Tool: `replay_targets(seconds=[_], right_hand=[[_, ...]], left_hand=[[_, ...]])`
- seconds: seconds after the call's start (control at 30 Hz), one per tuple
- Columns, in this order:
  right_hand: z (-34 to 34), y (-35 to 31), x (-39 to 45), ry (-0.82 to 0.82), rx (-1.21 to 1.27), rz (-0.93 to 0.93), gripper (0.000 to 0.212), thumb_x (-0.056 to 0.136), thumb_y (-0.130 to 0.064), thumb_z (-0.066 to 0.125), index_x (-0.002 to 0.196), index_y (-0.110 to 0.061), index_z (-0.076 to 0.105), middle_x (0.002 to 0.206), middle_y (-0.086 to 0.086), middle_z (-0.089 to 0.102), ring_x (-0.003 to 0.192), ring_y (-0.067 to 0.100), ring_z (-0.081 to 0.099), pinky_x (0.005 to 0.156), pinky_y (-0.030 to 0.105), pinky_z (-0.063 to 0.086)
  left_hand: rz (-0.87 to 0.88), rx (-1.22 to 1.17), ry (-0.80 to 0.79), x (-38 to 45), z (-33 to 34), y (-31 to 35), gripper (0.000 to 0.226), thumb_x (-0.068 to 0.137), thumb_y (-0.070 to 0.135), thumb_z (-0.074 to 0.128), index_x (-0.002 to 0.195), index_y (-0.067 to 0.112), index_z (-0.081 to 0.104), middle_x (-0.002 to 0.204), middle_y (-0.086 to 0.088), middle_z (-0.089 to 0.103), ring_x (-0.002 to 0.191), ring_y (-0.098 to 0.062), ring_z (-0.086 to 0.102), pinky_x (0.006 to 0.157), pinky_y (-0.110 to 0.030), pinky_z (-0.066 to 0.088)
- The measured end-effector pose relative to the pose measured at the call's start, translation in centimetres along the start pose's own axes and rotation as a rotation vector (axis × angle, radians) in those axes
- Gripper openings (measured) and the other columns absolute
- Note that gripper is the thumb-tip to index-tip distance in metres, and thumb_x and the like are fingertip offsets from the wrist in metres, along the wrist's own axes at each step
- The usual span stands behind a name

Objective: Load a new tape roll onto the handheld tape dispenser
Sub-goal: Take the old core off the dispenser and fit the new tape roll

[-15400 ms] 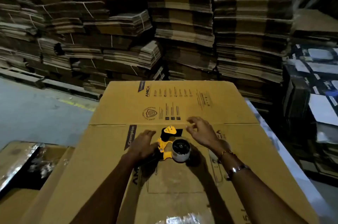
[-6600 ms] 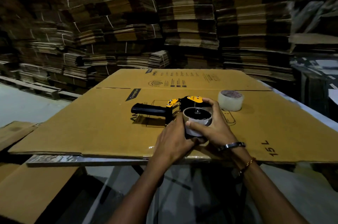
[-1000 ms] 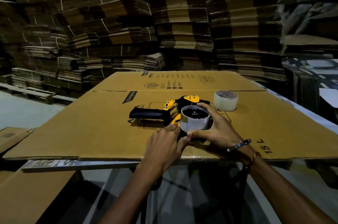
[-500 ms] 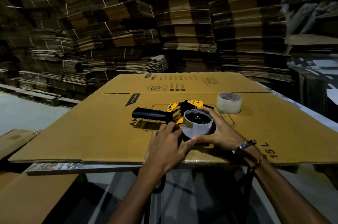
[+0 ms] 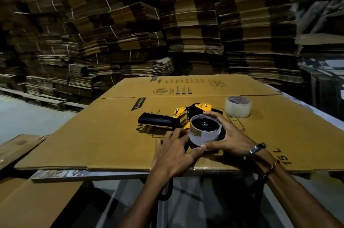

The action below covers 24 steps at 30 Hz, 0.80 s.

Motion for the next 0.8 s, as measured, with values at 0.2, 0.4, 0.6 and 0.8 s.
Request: replay_targets(seconds=[0.2, 0.4, 0.6, 0.8], right_hand=[[0.0, -0.2, -0.1, 0.032, 0.012, -0.024, 0.090, 0.066, -0.018, 0.092, 0.139, -0.034, 0.041, 0.134, -0.017, 0.054, 0.119, -0.008, 0.054, 0.100, 0.021, 0.047], [0.0, -0.5, -0.3, 0.055, 0.014, -0.034, 0.091, 0.066, -0.018, 0.092, 0.140, -0.032, 0.041, 0.132, -0.020, 0.054, 0.114, -0.014, 0.054, 0.091, 0.007, 0.046], [0.0, -1.0, -0.5, 0.082, 0.025, -0.062, 0.090, 0.066, -0.012, 0.091, 0.139, -0.030, 0.042, 0.131, -0.019, 0.055, 0.117, -0.012, 0.054, 0.091, 0.007, 0.046], [-0.2, -1.1, -0.6, 0.132, -0.008, -0.068, 0.086, 0.066, -0.020, 0.092, 0.135, -0.040, 0.044, 0.129, -0.028, 0.055, 0.115, -0.014, 0.054, 0.091, 0.008, 0.045]], left_hand=[[-0.001, -0.025, 0.006, 0.0, -0.1, -0.1, 0.060, 0.092, 0.072, 0.036, 0.141, 0.040, 0.048, 0.146, 0.012, 0.035, 0.130, -0.011, 0.029, 0.095, -0.032, 0.022], [-0.002, -0.044, 0.008, 0.0, -0.2, -0.2, 0.060, 0.091, 0.072, 0.038, 0.140, 0.038, 0.050, 0.146, 0.014, 0.035, 0.130, -0.009, 0.030, 0.093, -0.032, 0.022], [0.008, -0.076, -0.006, 0.2, 0.1, -0.2, 0.061, 0.090, 0.074, 0.038, 0.140, 0.041, 0.048, 0.144, 0.015, 0.035, 0.126, -0.007, 0.030, 0.093, -0.032, 0.023], [0.006, -0.088, -0.034, 0.4, 0.2, -0.5, 0.073, 0.085, 0.080, 0.031, 0.143, 0.039, 0.047, 0.144, 0.014, 0.035, 0.126, -0.008, 0.031, 0.099, -0.035, 0.026]])
Point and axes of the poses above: each hand's wrist, its own x-axis towards the middle knuckle, its own z-axis out of the palm, y = z × x, the point moved 7 cm from there along x, towards the middle knuckle
